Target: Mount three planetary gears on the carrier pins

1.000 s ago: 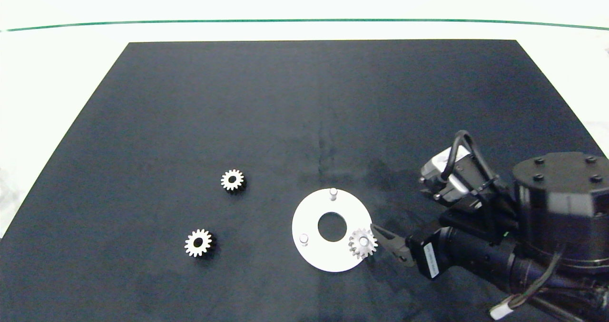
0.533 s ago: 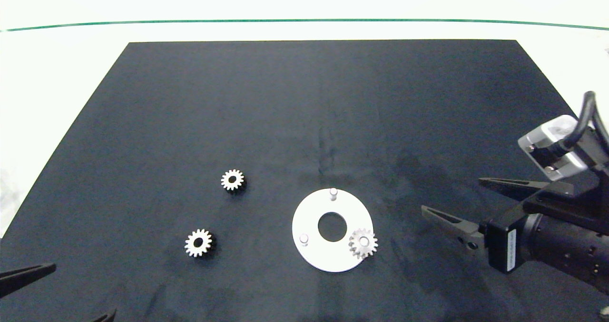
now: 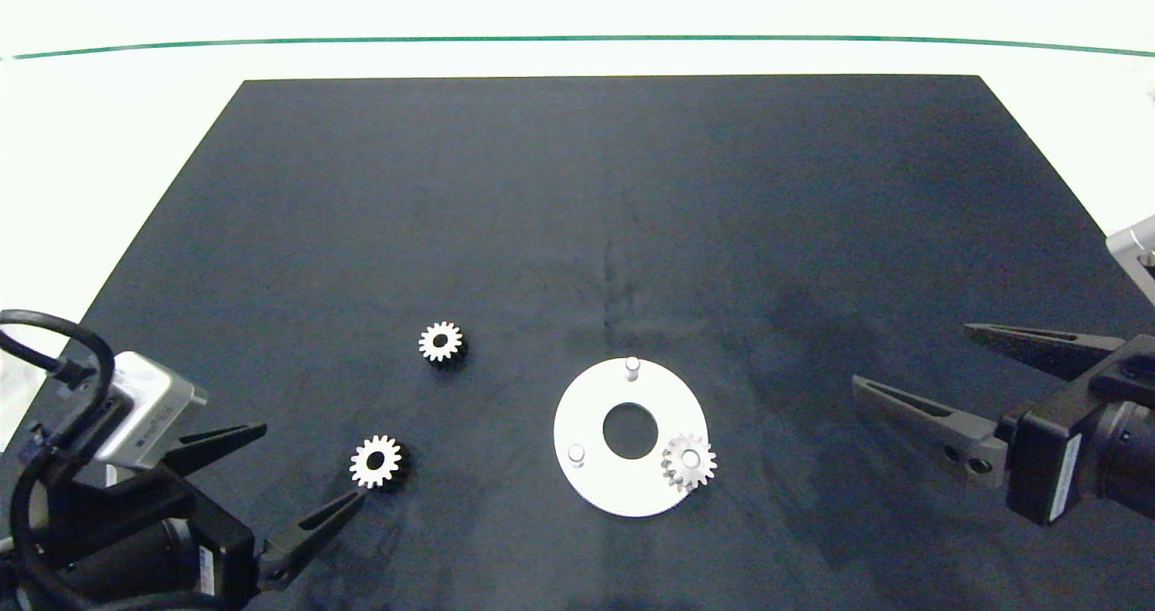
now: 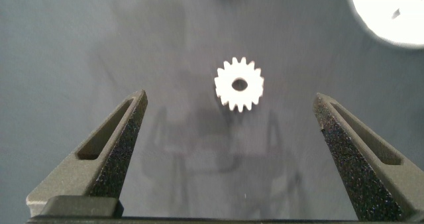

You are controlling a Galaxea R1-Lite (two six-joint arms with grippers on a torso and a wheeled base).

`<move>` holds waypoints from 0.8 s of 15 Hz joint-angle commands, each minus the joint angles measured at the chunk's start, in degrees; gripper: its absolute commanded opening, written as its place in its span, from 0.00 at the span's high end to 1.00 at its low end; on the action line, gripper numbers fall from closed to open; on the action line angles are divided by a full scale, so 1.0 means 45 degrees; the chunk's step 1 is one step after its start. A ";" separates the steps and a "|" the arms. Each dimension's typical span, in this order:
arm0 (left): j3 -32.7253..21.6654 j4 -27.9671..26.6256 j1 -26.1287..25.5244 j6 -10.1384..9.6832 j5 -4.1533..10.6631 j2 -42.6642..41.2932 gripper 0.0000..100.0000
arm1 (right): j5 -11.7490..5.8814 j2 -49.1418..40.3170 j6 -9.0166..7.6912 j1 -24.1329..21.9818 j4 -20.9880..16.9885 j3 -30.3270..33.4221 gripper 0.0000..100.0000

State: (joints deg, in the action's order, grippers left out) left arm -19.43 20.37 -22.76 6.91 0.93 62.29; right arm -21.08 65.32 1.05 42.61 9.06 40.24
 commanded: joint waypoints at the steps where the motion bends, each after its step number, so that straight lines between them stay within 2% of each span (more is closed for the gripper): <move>1: 0.0158 0.0122 -0.0020 -0.0032 0.0009 0.0903 0.00 | -0.0023 -0.0199 0.0001 0.0005 0.0038 -0.0036 0.00; 3: 0.0178 0.0122 -0.0274 -0.0130 0.0028 0.1098 0.00 | -0.0023 -0.0199 0.0001 0.0024 0.0038 -0.0017 0.00; 7: 0.0158 0.0239 -0.0704 -0.0052 0.0068 0.1606 0.00 | -0.0023 -0.0199 0.0001 0.0024 0.0018 -0.0036 0.00; 12: 0.0197 0.1743 -0.0704 0.0026 0.0107 0.2758 0.00 | -0.0004 -0.0199 0.0001 0.0044 0.0038 -0.0036 0.00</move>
State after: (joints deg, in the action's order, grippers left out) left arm -18.63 27.98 -25.93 7.00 1.40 72.79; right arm -20.97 64.28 1.04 42.78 9.14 40.07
